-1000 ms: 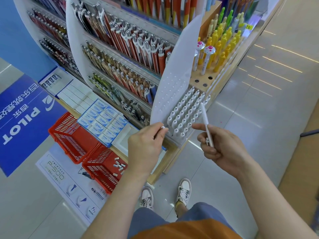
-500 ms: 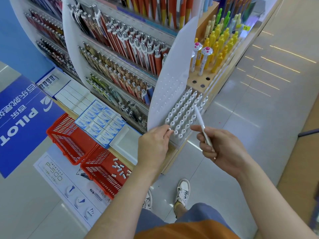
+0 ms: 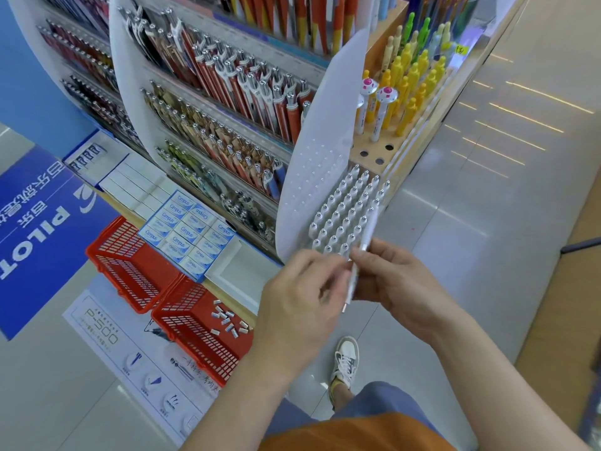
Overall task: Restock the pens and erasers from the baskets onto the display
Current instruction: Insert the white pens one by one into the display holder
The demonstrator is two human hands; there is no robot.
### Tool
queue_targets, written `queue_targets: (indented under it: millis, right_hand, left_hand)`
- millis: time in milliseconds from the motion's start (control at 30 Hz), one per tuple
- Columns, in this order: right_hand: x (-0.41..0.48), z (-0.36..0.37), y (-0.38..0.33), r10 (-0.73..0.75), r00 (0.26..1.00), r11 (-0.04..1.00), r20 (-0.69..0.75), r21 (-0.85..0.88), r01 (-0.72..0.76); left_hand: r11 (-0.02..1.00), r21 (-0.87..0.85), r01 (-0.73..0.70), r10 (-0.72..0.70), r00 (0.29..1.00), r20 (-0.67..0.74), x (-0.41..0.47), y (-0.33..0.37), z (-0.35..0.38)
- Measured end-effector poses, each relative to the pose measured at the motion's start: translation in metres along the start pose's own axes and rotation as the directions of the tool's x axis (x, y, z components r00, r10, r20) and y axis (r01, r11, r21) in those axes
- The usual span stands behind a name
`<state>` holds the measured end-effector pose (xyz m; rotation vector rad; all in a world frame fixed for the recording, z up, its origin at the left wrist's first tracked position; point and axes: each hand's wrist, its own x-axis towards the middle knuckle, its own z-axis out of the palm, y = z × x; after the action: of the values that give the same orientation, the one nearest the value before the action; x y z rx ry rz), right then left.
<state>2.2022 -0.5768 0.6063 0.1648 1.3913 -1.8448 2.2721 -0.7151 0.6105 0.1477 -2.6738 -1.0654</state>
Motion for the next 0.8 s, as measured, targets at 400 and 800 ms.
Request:
queue_targets:
  millis: [400, 800]
  right_hand:
    - [0.003, 0.031, 0.008, -0.078, 0.996, 0.948, -0.041, 0.306, 0.087]
    - [0.007, -0.005, 0.027, -0.045, 0.948, 0.993, -0.314, -0.119, 0.008]
  left_hand:
    - [0.665, -0.574, 0.478, -0.552, 0.832, 0.055, -0.004, 0.011, -0.034]
    - [0.916, -0.316, 0.250, -0.350, 0.880, -0.320, -0.001, -0.010, -0.081]
